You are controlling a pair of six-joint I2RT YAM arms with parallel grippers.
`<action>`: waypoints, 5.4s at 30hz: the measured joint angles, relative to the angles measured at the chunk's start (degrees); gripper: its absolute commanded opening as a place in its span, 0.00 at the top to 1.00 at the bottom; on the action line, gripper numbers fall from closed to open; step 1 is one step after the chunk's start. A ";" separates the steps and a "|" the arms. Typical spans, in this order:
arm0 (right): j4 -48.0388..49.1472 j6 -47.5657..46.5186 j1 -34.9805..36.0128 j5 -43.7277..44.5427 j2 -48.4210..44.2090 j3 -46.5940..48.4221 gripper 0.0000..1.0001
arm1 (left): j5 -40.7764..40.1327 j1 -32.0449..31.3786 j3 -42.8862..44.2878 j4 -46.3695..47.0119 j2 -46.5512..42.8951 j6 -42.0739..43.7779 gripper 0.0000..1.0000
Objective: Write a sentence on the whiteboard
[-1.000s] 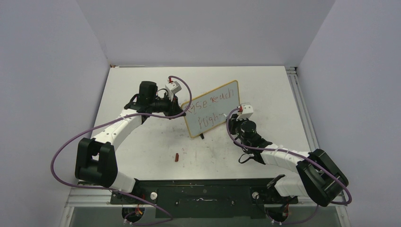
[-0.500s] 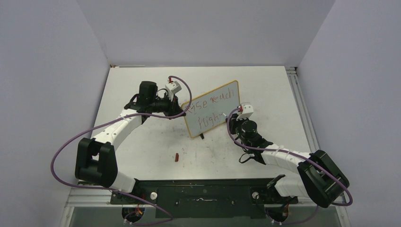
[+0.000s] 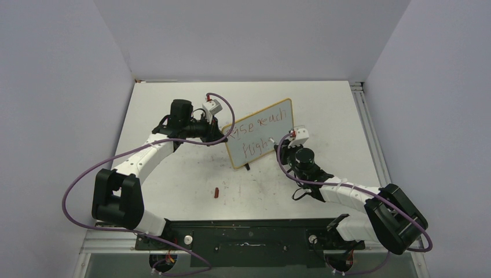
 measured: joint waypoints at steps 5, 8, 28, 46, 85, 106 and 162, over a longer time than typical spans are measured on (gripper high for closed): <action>0.31 0.57 0.68 -0.39 0.02 -0.39 0.95 | 0.00 0.00 0.00 0.00 0.00 0.02 1.00; 0.50 0.72 0.70 -0.39 0.09 -1.14 0.95 | 0.00 0.00 0.00 0.00 0.00 0.02 1.00; 1.27 0.85 1.05 2.99 3.23 -1.73 0.95 | -0.02 0.00 -0.02 -0.04 0.00 0.00 1.00; -0.04 0.63 0.94 6.54 -2.23 -1.70 0.95 | 0.00 -0.02 0.00 -0.02 0.00 0.00 1.00; 1.11 2.16 -0.90 5.44 3.61 -2.45 0.95 | 0.00 -0.04 0.00 -0.02 0.00 0.00 1.00; 0.42 0.39 -1.11 5.73 3.61 0.76 0.95 | 0.00 -0.04 -0.02 -0.07 0.00 -0.02 1.00; -0.81 3.63 -4.70 5.05 3.61 -0.31 0.95 | 0.02 -0.04 0.00 -0.02 0.00 0.00 1.00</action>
